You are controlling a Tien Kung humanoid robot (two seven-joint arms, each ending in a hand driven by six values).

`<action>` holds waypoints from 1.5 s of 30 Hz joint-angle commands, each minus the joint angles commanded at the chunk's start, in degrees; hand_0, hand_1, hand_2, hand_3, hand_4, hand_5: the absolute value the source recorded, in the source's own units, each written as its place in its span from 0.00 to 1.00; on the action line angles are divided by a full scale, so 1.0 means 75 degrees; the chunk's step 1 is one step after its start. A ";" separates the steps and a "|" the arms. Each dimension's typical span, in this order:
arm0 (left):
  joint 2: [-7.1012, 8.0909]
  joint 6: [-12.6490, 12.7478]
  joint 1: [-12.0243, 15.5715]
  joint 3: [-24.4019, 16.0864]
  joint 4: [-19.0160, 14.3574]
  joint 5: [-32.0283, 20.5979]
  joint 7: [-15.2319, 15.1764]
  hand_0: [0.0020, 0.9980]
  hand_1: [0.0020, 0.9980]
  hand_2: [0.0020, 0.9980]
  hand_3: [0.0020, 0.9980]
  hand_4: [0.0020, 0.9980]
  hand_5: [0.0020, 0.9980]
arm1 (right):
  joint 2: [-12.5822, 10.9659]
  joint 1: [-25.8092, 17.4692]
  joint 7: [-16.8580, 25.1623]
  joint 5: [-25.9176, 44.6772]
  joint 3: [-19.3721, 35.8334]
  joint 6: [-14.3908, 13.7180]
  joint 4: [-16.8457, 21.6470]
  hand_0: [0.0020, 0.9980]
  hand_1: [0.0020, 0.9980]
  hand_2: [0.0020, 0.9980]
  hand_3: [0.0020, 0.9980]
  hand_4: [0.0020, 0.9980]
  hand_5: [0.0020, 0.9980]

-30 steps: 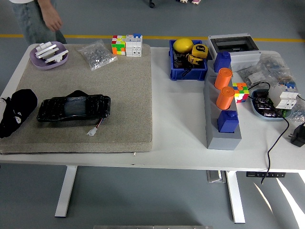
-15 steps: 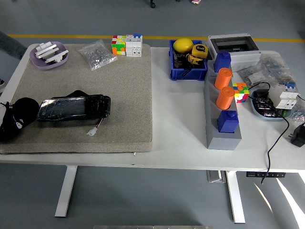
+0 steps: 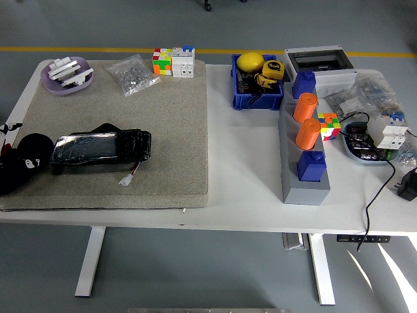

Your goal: Pick the rag up,wipe the panel,place it on the desk

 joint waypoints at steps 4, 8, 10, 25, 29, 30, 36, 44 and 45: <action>0.0062 -0.0054 0.0170 -0.0026 -0.0365 -0.0320 -0.0107 0.90 0.92 0.87 0.84 1.00 0.41 | 0.0012 -0.0011 -0.0014 -0.0024 0.0066 -0.0014 0.0000 0.76 0.64 0.69 0.60 1.00 0.54; 0.0042 -0.0065 0.0295 -0.0201 -0.0731 -0.0642 -0.0220 0.90 0.91 0.86 0.82 1.00 0.44 | 0.0024 -0.0039 -0.0059 0.0000 0.0064 -0.0042 0.0000 0.76 0.64 0.69 0.60 1.00 0.54; 0.0029 -0.0134 0.0356 -0.0331 -0.0907 -0.0837 -0.0356 0.90 0.91 0.86 0.82 1.00 0.44 | 0.0018 -0.0049 -0.0078 0.0015 0.0046 -0.0054 0.0000 0.76 0.64 0.69 0.60 1.00 0.54; -0.0054 -0.0239 0.0695 -0.1070 -0.1495 -0.1128 -0.0366 0.88 0.89 0.84 0.80 1.00 0.46 | 0.0003 -0.0066 -0.0186 0.0202 -0.0111 -0.0144 0.0000 0.77 0.64 0.69 0.60 1.00 0.54; -0.0170 -0.0240 0.0748 -0.1192 -0.1670 -0.1258 -0.0384 0.88 0.89 0.84 0.80 1.00 0.46 | 0.0006 -0.0076 -0.0234 0.0267 -0.0186 -0.0175 0.0000 0.77 0.64 0.69 0.60 1.00 0.54; -0.0187 -0.0241 0.0756 -0.1204 -0.1693 -0.1265 -0.0382 0.88 0.89 0.84 0.80 1.00 0.46 | 0.0004 -0.0073 -0.0242 0.0269 -0.0197 -0.0178 0.0000 0.77 0.64 0.69 0.60 1.00 0.54; -0.0254 -0.0233 0.0885 -0.1274 -0.1881 -0.1340 -0.0375 0.88 0.89 0.84 0.80 1.00 0.47 | 0.0045 -0.0062 -0.0198 0.0136 0.0041 -0.0189 0.0000 0.77 0.64 0.69 0.60 1.00 0.53; -0.0262 -0.0245 0.1020 -0.1404 -0.1969 -0.1427 -0.0357 0.87 0.89 0.84 0.80 1.00 0.48 | 0.0105 -0.0058 -0.0203 0.0080 0.0120 -0.0199 0.0000 0.77 0.64 0.69 0.60 1.00 0.53; -0.0260 -0.0249 0.1033 -0.1403 -0.1972 -0.1441 -0.0359 0.87 0.89 0.84 0.80 1.00 0.48 | 0.0113 -0.0061 -0.0204 0.0073 0.0136 -0.0204 0.0000 0.77 0.64 0.69 0.60 1.00 0.53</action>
